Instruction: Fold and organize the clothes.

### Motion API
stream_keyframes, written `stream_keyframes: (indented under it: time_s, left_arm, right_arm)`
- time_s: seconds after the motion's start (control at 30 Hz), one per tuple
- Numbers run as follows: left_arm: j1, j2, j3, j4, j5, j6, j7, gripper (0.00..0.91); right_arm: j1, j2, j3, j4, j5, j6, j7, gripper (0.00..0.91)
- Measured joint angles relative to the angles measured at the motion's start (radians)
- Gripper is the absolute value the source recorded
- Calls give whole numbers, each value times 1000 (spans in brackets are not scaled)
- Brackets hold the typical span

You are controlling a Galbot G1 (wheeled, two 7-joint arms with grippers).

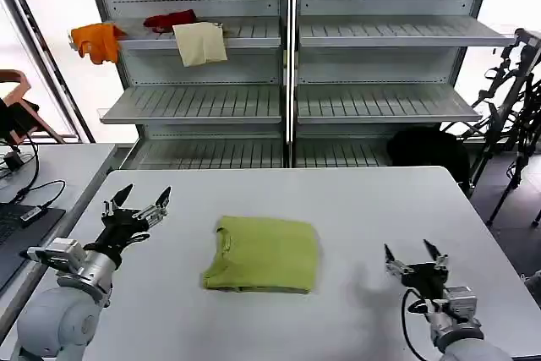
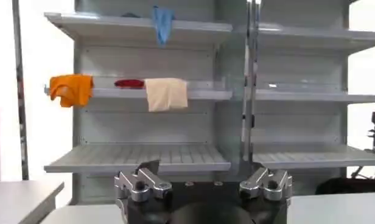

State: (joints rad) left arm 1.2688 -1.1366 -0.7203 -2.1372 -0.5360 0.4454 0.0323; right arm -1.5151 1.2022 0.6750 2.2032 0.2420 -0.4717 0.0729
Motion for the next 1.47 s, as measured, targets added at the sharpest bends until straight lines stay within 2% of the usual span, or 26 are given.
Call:
stream_keyframes:
  time_s: [0.17,0.63,1.03,1.47]
  left_arm:
    - [7,22,-26,51,-27,-26,20,907]
    - [15,7,-14,102,-30,-56,31,907]
    - [12,19,20,138,-33,-89,38,907]
    - [11,18,22,163,-53,-135,38,907]
  right_arm:
    - [-6,-12,57,-20,-61,47,-37,907]
    - [19,-18,79,-55,-130,80,-63,907]
    - [34,-36,81,-67,-114,92,-135,907]
    - [42,-40,84,-60,-63,99,-147,907]
